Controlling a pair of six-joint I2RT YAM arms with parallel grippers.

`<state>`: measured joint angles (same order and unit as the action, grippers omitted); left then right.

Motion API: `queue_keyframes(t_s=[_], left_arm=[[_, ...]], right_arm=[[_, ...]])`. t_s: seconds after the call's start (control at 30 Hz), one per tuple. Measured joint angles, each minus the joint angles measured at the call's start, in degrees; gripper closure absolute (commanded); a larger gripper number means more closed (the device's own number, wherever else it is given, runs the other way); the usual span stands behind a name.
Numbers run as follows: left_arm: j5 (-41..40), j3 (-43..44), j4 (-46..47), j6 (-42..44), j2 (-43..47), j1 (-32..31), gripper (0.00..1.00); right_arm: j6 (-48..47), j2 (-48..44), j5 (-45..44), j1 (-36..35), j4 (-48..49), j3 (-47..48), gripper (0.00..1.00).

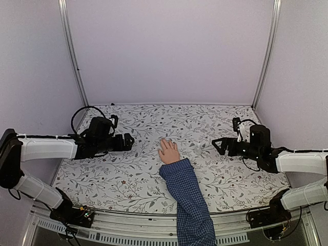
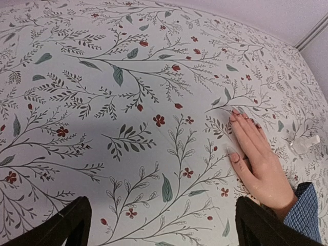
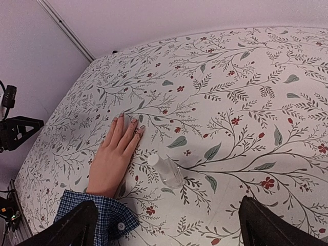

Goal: Paint the nails
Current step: Pick up the nail polish bottle from the center of the board.

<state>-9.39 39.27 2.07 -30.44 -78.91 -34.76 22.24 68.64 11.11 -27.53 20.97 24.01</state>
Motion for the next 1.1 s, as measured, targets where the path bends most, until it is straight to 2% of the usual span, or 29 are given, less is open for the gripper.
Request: queue_keyframes(t_s=[0.27,0.6,1.1], left_arm=[[0.8,-0.8,0.7,0.4,2.6,-0.7,0.0],[9.9,-1.4,5.2,4.9,3.7,-1.0,0.0],[16.8,-1.4,7.3,8.5,3.9,-1.0,0.0]], right_arm=[[-4.4,-0.6,0.9,-0.3,0.6,0.5,0.01],[-13.9,2.8,5.4,-0.5,2.6,1.1,0.01],[-21.9,18.6,7.7,-1.2,2.2,8.4,0.18]])
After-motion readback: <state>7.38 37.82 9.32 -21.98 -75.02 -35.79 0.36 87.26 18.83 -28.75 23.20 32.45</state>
